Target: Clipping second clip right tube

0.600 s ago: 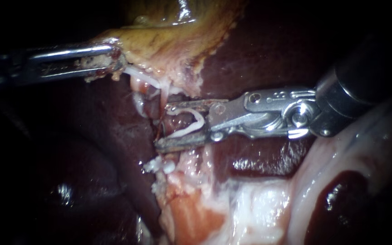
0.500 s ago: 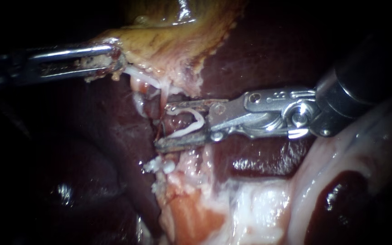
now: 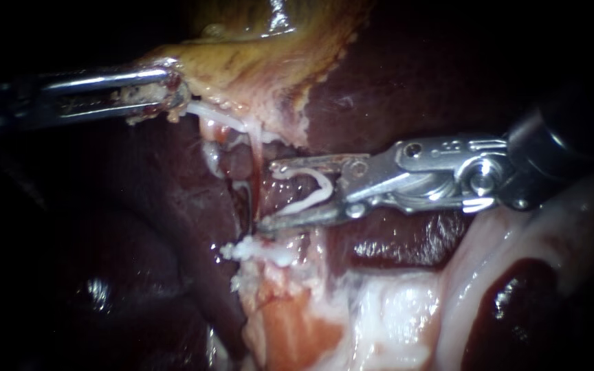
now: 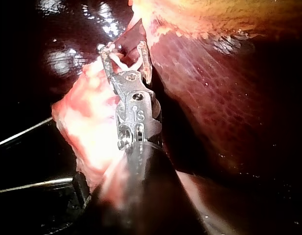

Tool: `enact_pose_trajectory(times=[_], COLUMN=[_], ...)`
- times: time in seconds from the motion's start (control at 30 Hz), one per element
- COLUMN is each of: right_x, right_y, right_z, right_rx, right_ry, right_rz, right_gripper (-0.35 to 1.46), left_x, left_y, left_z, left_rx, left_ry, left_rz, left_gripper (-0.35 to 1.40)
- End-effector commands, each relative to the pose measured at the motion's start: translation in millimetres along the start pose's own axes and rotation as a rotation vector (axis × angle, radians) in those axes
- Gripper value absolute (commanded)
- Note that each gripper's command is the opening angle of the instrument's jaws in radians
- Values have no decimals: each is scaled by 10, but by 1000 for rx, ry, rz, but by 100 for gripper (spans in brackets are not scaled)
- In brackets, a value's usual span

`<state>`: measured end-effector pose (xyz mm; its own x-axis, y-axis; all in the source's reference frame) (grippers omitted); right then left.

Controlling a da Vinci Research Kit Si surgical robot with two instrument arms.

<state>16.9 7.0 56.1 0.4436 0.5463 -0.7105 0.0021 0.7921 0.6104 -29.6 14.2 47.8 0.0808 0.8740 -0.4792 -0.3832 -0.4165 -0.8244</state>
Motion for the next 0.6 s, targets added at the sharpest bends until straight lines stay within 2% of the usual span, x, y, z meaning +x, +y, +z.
enact_pose_trajectory(times=[0.03,0.3,0.6], right_x=[0,3,2], right_y=[-2,-16,-23], right_z=[-5,-25,-5], right_rx=[6,48,83], right_ry=[7,22,32], right_rz=[9,20,59], right_gripper=[49,49,49], left_x=[0,0,0], left_y=[0,0,0], left_z=[0,-1,-1], left_rx=[-1,-1,-1], left_ry=[0,0,0], left_rz=[0,0,0], left_gripper=[-35,-35,-35])
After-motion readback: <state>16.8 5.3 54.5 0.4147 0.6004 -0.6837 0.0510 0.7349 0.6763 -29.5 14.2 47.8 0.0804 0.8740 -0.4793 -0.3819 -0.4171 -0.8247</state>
